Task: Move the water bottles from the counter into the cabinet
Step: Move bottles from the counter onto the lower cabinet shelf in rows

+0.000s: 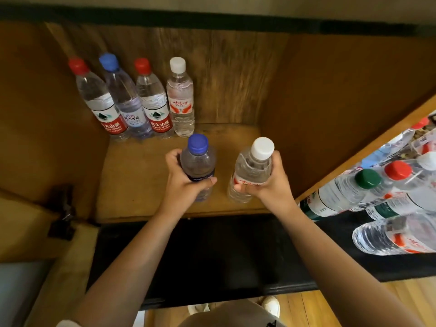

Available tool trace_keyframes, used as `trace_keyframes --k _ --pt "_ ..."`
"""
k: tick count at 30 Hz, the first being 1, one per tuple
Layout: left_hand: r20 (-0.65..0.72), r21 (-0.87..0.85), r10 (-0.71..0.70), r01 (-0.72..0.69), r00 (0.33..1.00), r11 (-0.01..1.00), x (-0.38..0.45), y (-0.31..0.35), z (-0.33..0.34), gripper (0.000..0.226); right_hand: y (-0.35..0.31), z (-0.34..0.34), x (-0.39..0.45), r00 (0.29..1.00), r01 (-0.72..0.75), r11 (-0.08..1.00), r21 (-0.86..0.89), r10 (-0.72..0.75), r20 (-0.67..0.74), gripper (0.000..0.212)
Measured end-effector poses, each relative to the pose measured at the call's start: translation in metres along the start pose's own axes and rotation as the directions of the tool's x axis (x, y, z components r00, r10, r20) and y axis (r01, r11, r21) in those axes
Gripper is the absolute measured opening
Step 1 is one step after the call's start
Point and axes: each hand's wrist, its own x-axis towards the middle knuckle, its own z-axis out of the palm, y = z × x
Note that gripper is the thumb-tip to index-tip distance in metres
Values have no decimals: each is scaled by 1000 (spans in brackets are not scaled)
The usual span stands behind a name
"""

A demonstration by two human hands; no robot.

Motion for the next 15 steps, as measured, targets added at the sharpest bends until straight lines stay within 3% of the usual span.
trace_keyframes --k 6,10,15 --pt "56 -2 13 -13 998 1000 4 -6 1 76 11 -2 3 999 -43 999 18 43 -1 84" --pt "77 -39 1 2 997 999 6 -7 -3 76 14 -3 4 996 -29 999 19 27 86 87" --pt "17 -74 -105 106 994 992 -12 -18 1 81 23 -4 -3 996 -53 998 35 50 79 89"
